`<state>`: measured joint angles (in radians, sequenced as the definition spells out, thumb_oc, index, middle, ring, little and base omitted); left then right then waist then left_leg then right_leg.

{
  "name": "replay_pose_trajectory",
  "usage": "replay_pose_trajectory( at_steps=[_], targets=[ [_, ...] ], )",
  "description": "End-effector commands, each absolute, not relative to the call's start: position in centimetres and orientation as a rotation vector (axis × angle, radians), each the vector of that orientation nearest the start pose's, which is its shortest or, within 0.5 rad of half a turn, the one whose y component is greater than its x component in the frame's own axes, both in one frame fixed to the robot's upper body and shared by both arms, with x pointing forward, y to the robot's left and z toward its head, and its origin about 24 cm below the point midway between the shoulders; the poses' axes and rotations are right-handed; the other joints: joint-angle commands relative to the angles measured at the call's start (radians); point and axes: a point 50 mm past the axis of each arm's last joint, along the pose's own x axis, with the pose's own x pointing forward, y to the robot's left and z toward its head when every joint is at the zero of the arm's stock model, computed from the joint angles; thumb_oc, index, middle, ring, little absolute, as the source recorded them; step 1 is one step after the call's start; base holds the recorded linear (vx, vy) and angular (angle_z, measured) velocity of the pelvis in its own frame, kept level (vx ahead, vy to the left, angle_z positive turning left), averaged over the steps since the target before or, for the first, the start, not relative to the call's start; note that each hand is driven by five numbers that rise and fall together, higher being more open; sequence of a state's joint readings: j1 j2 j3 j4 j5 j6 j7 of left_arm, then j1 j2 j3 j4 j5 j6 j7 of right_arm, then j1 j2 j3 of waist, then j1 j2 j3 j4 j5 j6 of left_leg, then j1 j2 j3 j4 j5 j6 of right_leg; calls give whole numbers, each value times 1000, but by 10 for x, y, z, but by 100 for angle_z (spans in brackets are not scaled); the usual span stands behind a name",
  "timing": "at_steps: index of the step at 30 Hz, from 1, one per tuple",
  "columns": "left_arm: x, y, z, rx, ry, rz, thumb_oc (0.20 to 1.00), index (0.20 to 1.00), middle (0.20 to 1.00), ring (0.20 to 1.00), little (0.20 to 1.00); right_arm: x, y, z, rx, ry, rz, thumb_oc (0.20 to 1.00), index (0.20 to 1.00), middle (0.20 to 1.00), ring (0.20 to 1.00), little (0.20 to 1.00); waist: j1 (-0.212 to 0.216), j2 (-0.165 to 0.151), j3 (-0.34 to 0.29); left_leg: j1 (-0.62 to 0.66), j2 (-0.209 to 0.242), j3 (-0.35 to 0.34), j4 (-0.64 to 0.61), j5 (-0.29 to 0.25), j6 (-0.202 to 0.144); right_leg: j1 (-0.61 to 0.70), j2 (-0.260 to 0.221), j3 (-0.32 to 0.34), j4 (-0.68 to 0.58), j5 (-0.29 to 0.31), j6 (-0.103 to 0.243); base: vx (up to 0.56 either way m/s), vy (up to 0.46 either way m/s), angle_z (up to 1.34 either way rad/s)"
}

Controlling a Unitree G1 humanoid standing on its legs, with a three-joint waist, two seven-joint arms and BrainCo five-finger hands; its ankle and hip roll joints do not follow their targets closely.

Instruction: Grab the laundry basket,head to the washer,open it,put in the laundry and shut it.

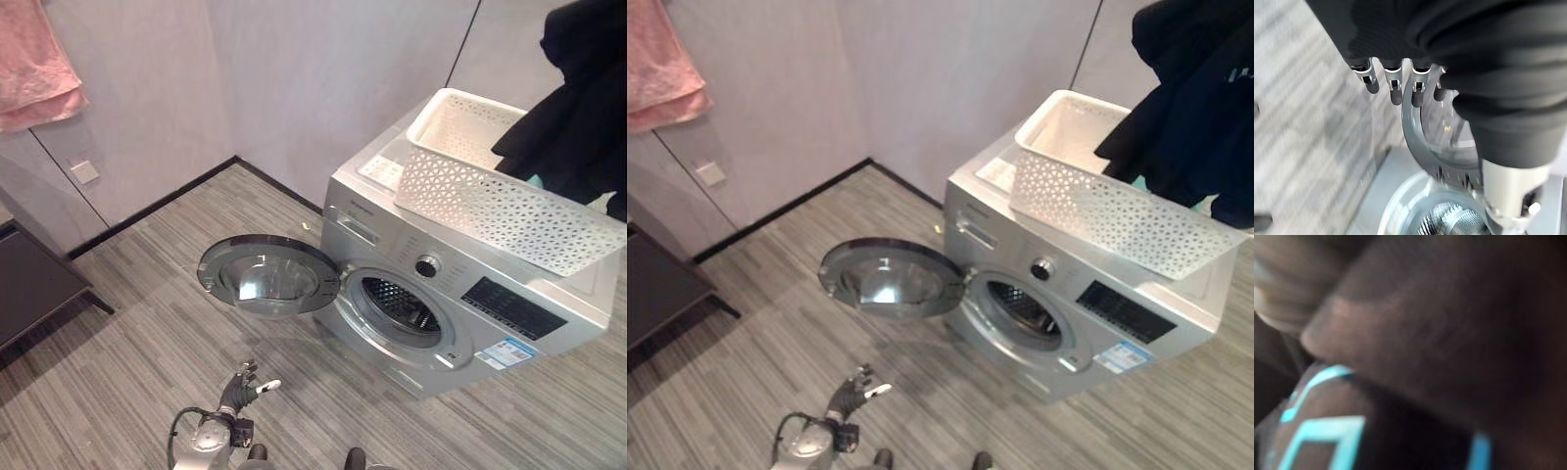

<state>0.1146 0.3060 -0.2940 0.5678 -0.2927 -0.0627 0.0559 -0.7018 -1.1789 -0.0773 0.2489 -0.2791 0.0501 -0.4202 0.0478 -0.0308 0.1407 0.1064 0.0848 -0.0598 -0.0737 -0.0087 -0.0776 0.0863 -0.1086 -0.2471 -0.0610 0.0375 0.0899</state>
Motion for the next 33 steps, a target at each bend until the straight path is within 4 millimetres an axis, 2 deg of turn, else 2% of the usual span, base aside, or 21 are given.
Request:
replay_pose_trajectory(
  at_steps=[1,4,5,6,8,11,17,21,26,29,31,33],
  targets=[
    [174,188,-91,173,594,-122,1000,1000,1000,1000,1000,252,-334,393,-1193,-858,-982,200,200,200,200,200,18,-5,-135,-31,46,-5,-8,-19,1,-42,21,52,118,-131,0,-65,106,-29],
    [192,183,-71,233,485,-175,1000,1000,1000,1000,1000,249,-322,397,-1207,-919,-974,200,200,200,200,200,11,1,-144,-30,33,5,-12,-27,11,-46,8,65,107,-118,13,-50,99,-27],
    [205,178,-53,260,387,-208,1000,1000,1000,1000,1000,246,-317,400,-1217,-950,-980,200,200,200,200,200,5,3,-148,-31,23,10,-14,-32,17,-50,0,69,106,-112,20,-42,92,-19],
    [205,179,-52,261,387,-207,1000,1000,1000,1000,1000,246,-317,400,-1217,-950,-982,200,200,200,200,200,5,2,-148,-31,22,11,-14,-32,18,-51,0,70,106,-112,21,-57,98,-12],
    [223,173,-28,292,261,-225,1000,1000,1000,1000,1000,244,-311,399,-1210,-980,-974,200,200,200,200,200,-4,2,-151,-33,11,16,-14,-38,23,-58,-10,72,106,-103,30,-48,70,0],
    [246,165,6,316,100,-229,1000,1000,1000,1000,1000,245,-295,390,-1160,-1033,-900,200,200,200,200,200,-25,2,-154,-35,-4,29,-14,-44,33,-71,-24,80,112,-93,42,-46,77,-1],
    [267,159,43,305,-56,-194,1000,1000,1000,1000,1000,238,-269,376,-1113,-1124,-776,200,200,200,200,200,-46,-5,-162,-34,-22,56,-14,-48,48,-86,-40,103,120,-77,56,-27,47,-18],
    [270,157,47,293,-75,-185,1000,1000,1000,1000,1000,233,-258,365,-1089,-1148,-672,200,200,200,200,200,-60,-7,-166,-34,-30,77,-14,-44,56,-95,-48,122,115,-57,61,-15,30,-13],
    [264,160,42,263,-46,-179,1000,1000,1000,1000,1000,233,-247,333,-1060,-1079,-470,200,200,200,200,200,-79,-3,-166,-31,-33,100,-14,-48,64,-99,-52,149,94,-39,67,-2,17,-15],
    [259,165,40,258,-29,-182,1000,1000,1000,1000,1000,234,-242,309,-1025,-998,-333,200,200,200,200,200,-79,-2,-163,-23,-33,111,-14,-59,67,-97,-52,165,90,-43,70,10,9,-26],
    [259,167,39,269,-13,-190,1000,1000,1000,1000,1000,236,-238,292,-970,-934,-247,200,200,200,200,200,-83,-1,-156,-27,-35,115,-14,-48,68,-103,-52,167,95,-38,67,-4,1,-16],
    [259,168,38,276,-2,-193,1000,1000,1000,1000,1000,235,-236,286,-950,-911,-213,200,200,200,200,200,-85,0,-155,-22,-33,114,-14,-57,68,-99,-52,166,101,-50,68,13,-5,-6]
  ],
)
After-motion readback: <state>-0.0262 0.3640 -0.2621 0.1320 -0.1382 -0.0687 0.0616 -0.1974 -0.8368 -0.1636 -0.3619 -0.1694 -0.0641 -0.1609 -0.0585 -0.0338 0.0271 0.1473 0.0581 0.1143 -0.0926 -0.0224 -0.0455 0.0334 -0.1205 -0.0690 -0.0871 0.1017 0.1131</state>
